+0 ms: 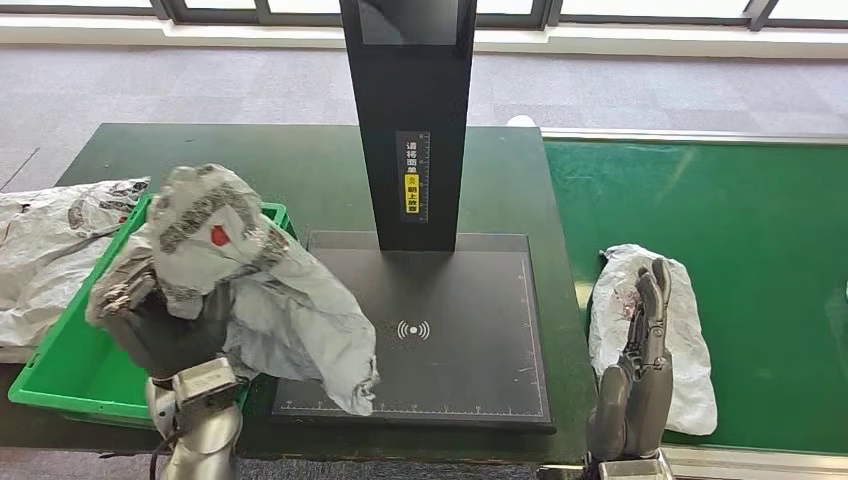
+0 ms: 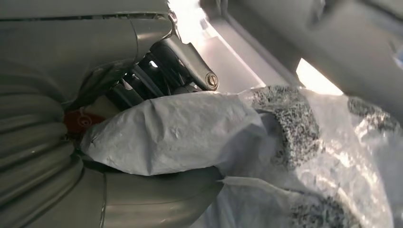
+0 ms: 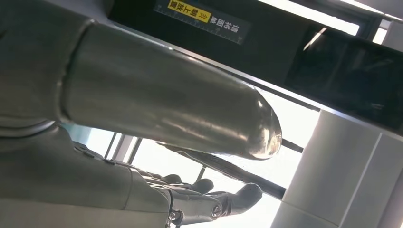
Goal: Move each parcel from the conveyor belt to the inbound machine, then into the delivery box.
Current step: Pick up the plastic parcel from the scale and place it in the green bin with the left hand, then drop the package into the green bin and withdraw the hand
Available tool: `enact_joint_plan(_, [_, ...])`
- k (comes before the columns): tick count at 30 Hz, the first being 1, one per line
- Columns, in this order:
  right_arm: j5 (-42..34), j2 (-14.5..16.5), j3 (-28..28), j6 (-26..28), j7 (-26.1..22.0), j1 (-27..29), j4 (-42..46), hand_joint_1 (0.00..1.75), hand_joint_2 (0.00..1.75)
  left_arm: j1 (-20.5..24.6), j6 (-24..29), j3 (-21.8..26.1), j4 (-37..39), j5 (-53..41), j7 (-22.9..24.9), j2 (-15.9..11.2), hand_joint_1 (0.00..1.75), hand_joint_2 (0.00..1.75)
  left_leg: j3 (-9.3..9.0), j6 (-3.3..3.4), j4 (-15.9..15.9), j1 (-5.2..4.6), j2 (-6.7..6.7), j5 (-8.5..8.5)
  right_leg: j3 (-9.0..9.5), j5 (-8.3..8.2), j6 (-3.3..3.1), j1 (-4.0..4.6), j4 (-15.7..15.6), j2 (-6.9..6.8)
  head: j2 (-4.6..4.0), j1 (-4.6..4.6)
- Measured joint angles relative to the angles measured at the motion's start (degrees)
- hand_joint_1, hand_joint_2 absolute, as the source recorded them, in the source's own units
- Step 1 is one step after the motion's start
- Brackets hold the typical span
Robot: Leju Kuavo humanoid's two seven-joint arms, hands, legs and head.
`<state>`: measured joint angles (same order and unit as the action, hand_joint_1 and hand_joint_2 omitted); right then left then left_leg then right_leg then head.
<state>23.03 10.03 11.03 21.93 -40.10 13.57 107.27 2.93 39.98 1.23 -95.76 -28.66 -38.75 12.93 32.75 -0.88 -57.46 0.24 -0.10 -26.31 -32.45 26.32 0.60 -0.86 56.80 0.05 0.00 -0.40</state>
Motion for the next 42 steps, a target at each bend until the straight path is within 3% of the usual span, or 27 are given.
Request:
enact_joint_plan(10, [-1.17, 0.0, 1.5, -0.46, 0.01, -4.57, -5.22, 0.0, 0.0, 5.93, 0.0, 16.16, -4.56, 0.38, -0.02, -0.26, 1.75, 1.75, -0.01, -0.01, -0.01, 0.0, -0.03, 0.03, 0.02, -0.03, -0.03, 0.0, 0.0, -0.02, 0.0, -0.01])
enact_joint_plan(15, [1.05, 0.18, 1.64, -1.69, 0.01, -5.68, -6.74, 0.0, 0.0, 11.25, 0.0, 23.45, -1.38, -4.47, 0.85, -1.14, 1.75, 1.75, -0.02, -0.04, -0.01, 0.0, -0.05, 0.05, 0.02, -0.03, -0.04, 0.0, 0.02, -0.02, 0.0, -0.01])
enact_joint_plan(18, [2.89, 0.48, 1.64, -3.41, 0.01, -5.89, -7.42, 0.0, 0.0, 11.95, -0.01, 26.19, 1.68, -7.88, 2.61, -1.99, 1.75, 1.75, -0.03, -0.06, 0.0, 0.0, 0.0, 0.04, -0.01, -0.04, -0.05, 0.0, 0.02, 0.05, 0.0, -0.01])
enact_joint_plan(22, [4.44, 0.86, 1.64, -4.33, 0.03, -6.07, -8.07, 0.0, 0.0, 11.34, -0.01, 27.88, 5.22, -10.49, 3.64, -2.46, 1.75, 1.75, 0.0, -0.05, 0.0, -0.01, -0.04, 0.04, -0.04, -0.03, -0.06, -0.01, 0.01, 0.02, 0.0, -0.01])
enact_joint_plan(29, [8.08, 2.17, 1.49, -5.91, 0.06, -5.67, -8.29, 0.0, 0.0, 11.4, -0.09, 26.79, 13.55, -16.69, 9.91, -3.07, 1.75, 1.75, 0.01, -0.05, -0.01, -0.02, 0.02, 0.04, -0.1, -0.04, -0.06, -0.02, 0.0, 0.07, 0.0, -0.01])
enact_joint_plan(37, [8.87, 2.61, 1.16, -6.27, 0.06, -5.51, -8.31, 0.0, 0.0, 11.52, -2.22, 25.66, 16.5, -19.78, 13.93, -3.19, 1.75, 1.75, 0.0, -0.05, -0.02, -0.02, 0.05, 0.04, -0.11, -0.04, -0.06, -0.01, 0.0, 0.08, 0.0, -0.01])
enact_joint_plan(38, [8.9, 2.61, 1.14, -6.31, 0.06, -5.51, -8.32, 0.0, 0.0, 11.55, -2.43, 25.53, 16.78, -20.13, 14.3, -3.19, 1.49, 1.75, 0.0, -0.05, -0.02, -0.01, 0.05, 0.04, -0.11, -0.04, -0.06, -0.01, 0.0, 0.08, 0.0, -0.01])
enact_joint_plan(41, [10.36, 2.82, 0.96, -5.66, 0.06, -5.55, -8.58, 0.0, 0.0, 14.5, -1.49, 24.53, 23.0, -18.92, 13.43, -3.43, 0.18, 0.44, -0.01, -0.05, -0.01, -0.01, 0.0, 0.05, -0.06, -0.05, -0.06, -0.01, 0.0, 0.04, 0.0, -0.01])
enact_joint_plan(42, [10.97, 2.9, 0.88, -5.19, 0.06, -5.55, -8.67, 0.0, 0.0, 15.9, -0.95, 24.44, 25.46, -18.1, 11.96, -3.5, 0.0, 0.0, -0.01, -0.06, -0.01, -0.01, -0.01, 0.06, -0.05, -0.06, -0.07, -0.01, 0.01, 0.03, 0.0, -0.01])
